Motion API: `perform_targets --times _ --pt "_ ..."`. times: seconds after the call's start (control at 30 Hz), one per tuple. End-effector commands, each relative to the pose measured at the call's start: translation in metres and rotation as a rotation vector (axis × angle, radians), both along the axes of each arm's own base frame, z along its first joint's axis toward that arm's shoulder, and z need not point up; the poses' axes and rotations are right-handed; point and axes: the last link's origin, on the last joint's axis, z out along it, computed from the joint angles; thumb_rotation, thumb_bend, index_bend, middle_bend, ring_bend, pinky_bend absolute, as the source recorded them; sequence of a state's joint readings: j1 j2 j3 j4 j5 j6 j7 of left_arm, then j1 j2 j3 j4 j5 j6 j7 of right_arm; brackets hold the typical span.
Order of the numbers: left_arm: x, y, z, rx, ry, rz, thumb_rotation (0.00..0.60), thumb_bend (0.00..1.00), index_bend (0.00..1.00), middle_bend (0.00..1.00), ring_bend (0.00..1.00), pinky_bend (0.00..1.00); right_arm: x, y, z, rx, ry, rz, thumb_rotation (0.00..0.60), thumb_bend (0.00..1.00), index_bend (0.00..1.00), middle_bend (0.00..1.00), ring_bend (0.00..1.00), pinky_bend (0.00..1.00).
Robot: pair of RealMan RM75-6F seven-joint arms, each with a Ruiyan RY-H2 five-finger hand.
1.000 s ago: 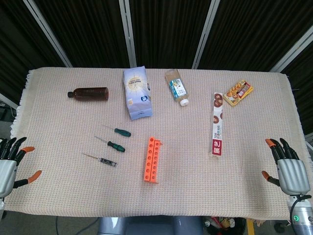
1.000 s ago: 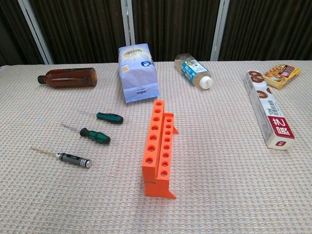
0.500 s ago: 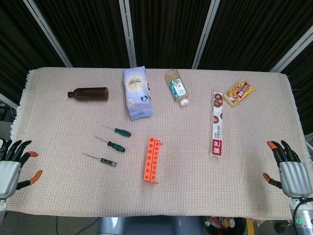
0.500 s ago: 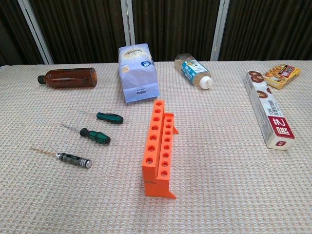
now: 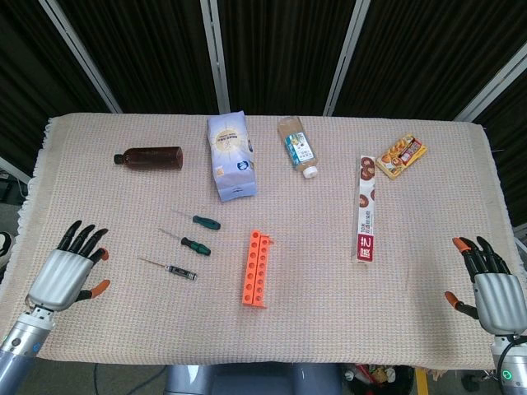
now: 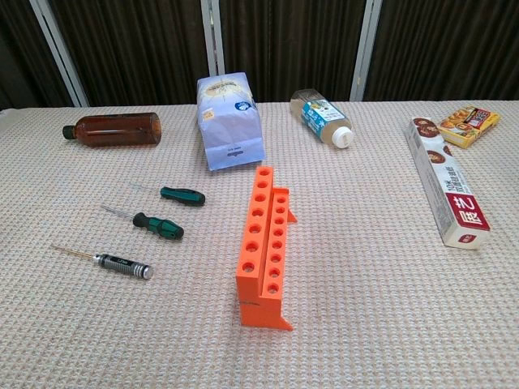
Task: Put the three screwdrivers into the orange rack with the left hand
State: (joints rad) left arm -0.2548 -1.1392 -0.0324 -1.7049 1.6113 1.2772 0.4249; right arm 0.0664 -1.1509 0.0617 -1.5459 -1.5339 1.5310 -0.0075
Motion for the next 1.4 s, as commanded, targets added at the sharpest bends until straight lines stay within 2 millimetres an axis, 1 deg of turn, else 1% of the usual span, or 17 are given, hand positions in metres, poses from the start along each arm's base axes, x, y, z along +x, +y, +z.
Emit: perform_targets --times 0.03,0.07,0.13,0.23,0.3,0.37,0.53,0.7,0.93,1.13,1.4 --pt "0.018 0.014 -0.017 -0.037 0.050 -0.085 0.495 0.24 0.42 0.11 0.07 0.05 0.000 0.001 0.001 -0.004 -0.001 0.000 0.600 0.09 0.09 0.12 0.04 0.21" --pt "0.026 0.020 -0.026 -0.054 0.070 -0.115 0.494 0.26 0.42 0.11 0.07 0.05 0.000 0.002 0.001 -0.007 -0.003 -0.001 0.600 0.09 0.09 0.12 0.04 0.21" --pt "0.035 0.024 -0.035 -0.068 0.091 -0.151 0.498 0.29 0.42 0.11 0.07 0.04 0.000 0.002 0.002 -0.011 -0.004 -0.002 0.600 0.10 0.09 0.12 0.04 0.21" --pt "0.047 0.030 -0.051 -0.088 0.126 -0.206 0.537 0.30 0.42 0.10 0.06 0.04 0.000 0.004 0.002 -0.015 -0.006 -0.004 0.600 0.09 0.09 0.12 0.04 0.21" --pt "0.055 0.033 -0.065 -0.111 0.161 -0.244 0.548 0.31 0.43 0.10 0.05 0.04 -0.001 0.005 0.003 -0.017 -0.004 -0.009 0.600 0.09 0.09 0.12 0.04 0.21" --pt "0.061 0.035 -0.076 -0.121 0.187 -0.266 0.547 0.32 0.43 0.09 0.04 0.03 -0.001 0.005 0.003 -0.017 -0.004 -0.011 0.600 0.10 0.09 0.12 0.04 0.21" --pt "0.071 0.035 -0.096 -0.139 0.212 -0.294 0.548 0.33 0.44 0.07 0.02 0.02 -0.003 0.005 0.003 -0.016 -0.005 -0.020 0.600 0.10 0.09 0.12 0.04 0.21" --pt "0.075 0.037 -0.116 -0.171 0.208 -0.282 0.549 0.35 0.42 0.05 0.01 0.02 -0.006 0.006 0.004 -0.018 -0.003 -0.032 0.600 0.10 0.09 0.12 0.04 0.21" --pt "0.080 0.036 -0.145 -0.223 0.202 -0.258 0.549 0.38 0.45 0.05 0.01 0.01 -0.009 0.007 0.006 -0.021 -0.002 -0.048 0.600 0.10 0.09 0.12 0.04 0.21" --pt "0.078 0.033 -0.159 -0.261 0.225 -0.246 0.548 0.38 0.47 0.04 0.01 0.01 -0.013 0.009 0.007 -0.024 -0.001 -0.064 0.600 0.09 0.09 0.12 0.04 0.21" --pt "0.073 0.033 -0.165 -0.265 0.242 -0.226 0.547 0.38 0.44 0.04 0.01 0.01 -0.015 0.010 0.007 -0.025 0.000 -0.075 0.600 0.10 0.09 0.12 0.04 0.21"
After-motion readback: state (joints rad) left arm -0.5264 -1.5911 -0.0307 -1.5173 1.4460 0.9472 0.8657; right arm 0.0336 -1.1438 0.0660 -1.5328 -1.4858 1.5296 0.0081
